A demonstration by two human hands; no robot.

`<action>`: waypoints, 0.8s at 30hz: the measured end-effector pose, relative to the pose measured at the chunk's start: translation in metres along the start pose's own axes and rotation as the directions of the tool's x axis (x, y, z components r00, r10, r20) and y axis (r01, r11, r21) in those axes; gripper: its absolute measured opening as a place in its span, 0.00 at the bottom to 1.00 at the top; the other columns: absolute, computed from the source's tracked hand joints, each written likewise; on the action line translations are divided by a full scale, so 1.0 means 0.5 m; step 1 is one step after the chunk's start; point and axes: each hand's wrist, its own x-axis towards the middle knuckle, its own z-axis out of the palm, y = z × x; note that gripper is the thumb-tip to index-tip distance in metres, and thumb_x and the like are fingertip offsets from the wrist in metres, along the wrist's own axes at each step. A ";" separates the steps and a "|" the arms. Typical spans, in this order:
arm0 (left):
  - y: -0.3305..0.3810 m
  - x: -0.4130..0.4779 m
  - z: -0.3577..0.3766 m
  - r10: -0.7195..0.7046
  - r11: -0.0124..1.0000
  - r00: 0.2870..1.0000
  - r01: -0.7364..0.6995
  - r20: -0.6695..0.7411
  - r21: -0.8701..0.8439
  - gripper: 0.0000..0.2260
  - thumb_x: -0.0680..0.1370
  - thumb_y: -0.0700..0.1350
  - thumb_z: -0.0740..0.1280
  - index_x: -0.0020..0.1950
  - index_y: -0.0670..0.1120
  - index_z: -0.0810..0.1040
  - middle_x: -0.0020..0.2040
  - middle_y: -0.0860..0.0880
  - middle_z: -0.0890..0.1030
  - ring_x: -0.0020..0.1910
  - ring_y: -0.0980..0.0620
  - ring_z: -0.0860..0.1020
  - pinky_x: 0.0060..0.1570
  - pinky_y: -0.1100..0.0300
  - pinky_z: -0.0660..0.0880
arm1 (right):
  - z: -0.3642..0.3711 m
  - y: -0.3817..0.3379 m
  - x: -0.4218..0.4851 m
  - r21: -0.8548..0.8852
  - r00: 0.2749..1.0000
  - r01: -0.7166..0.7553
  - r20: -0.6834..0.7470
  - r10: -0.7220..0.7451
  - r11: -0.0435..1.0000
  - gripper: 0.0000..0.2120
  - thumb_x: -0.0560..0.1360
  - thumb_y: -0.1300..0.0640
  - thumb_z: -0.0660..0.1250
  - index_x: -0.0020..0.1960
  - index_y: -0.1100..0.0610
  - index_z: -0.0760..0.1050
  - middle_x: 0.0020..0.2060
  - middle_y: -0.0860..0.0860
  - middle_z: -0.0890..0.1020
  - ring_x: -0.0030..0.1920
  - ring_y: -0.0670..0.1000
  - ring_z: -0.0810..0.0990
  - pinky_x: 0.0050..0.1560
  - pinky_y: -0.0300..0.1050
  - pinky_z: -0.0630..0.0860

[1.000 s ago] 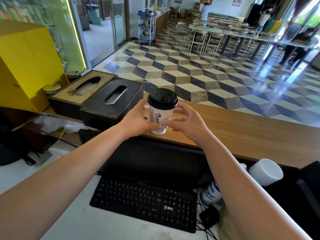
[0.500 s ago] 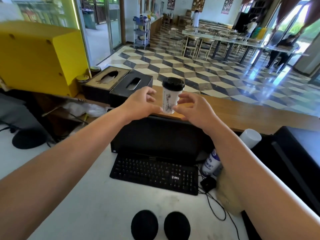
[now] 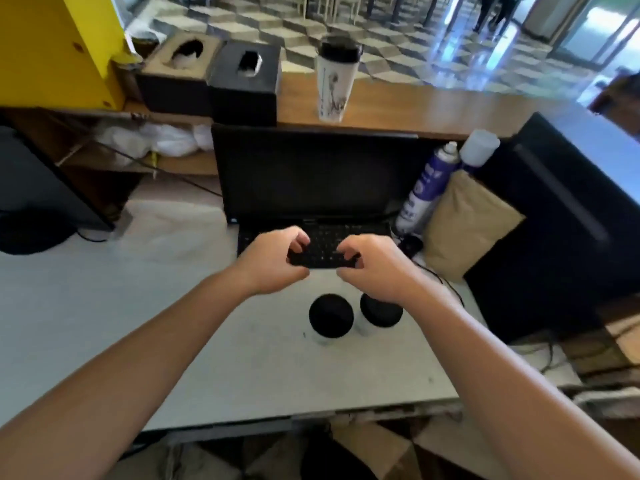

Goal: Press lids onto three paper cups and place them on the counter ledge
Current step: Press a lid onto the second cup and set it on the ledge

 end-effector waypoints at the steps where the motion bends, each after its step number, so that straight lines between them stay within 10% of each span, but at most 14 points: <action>1: -0.021 -0.010 0.030 -0.028 1.000 0.999 0.029 0.035 -0.013 0.23 0.74 0.46 0.75 0.68 0.50 0.75 0.59 0.51 0.79 0.52 0.52 0.79 0.56 0.55 0.78 | 0.030 0.009 -0.019 0.005 0.997 -0.074 0.035 0.074 0.997 0.22 0.76 0.51 0.72 0.68 0.53 0.75 0.57 0.50 0.82 0.50 0.50 0.79 0.52 0.44 0.76; 8: -0.139 -0.082 0.232 -0.193 0.978 0.944 0.206 0.267 -0.021 0.27 0.76 0.47 0.74 0.73 0.49 0.69 0.67 0.45 0.76 0.55 0.49 0.76 0.54 0.60 0.72 | 0.177 0.060 -0.126 0.006 0.932 -0.283 0.239 0.274 0.959 0.25 0.78 0.52 0.70 0.72 0.59 0.70 0.62 0.59 0.78 0.60 0.59 0.78 0.57 0.53 0.78; 14: -0.210 -0.124 0.362 -0.402 0.916 0.874 0.385 0.274 0.114 0.38 0.76 0.49 0.72 0.81 0.49 0.55 0.79 0.41 0.59 0.75 0.40 0.63 0.72 0.49 0.65 | 0.227 0.074 -0.126 0.039 0.942 -0.260 0.228 0.245 0.965 0.23 0.79 0.51 0.69 0.69 0.62 0.71 0.60 0.59 0.77 0.61 0.59 0.76 0.58 0.51 0.76; 19: -0.254 -0.138 0.422 -0.623 0.758 0.750 0.510 0.222 0.406 0.50 0.73 0.65 0.70 0.81 0.57 0.37 0.82 0.45 0.34 0.80 0.33 0.39 0.74 0.33 0.53 | 0.236 0.079 -0.105 0.086 0.973 -0.195 0.146 0.182 0.977 0.25 0.79 0.51 0.68 0.71 0.61 0.68 0.62 0.57 0.75 0.62 0.58 0.75 0.58 0.50 0.75; 24: -0.300 -0.148 0.472 -0.625 0.719 0.776 0.528 0.087 0.453 0.56 0.65 0.82 0.56 0.77 0.58 0.27 0.79 0.44 0.27 0.77 0.28 0.33 0.71 0.24 0.45 | 0.234 0.084 -0.076 0.065 0.994 -0.090 0.069 0.086 0.994 0.31 0.78 0.51 0.69 0.77 0.58 0.63 0.68 0.56 0.69 0.67 0.59 0.69 0.66 0.52 0.70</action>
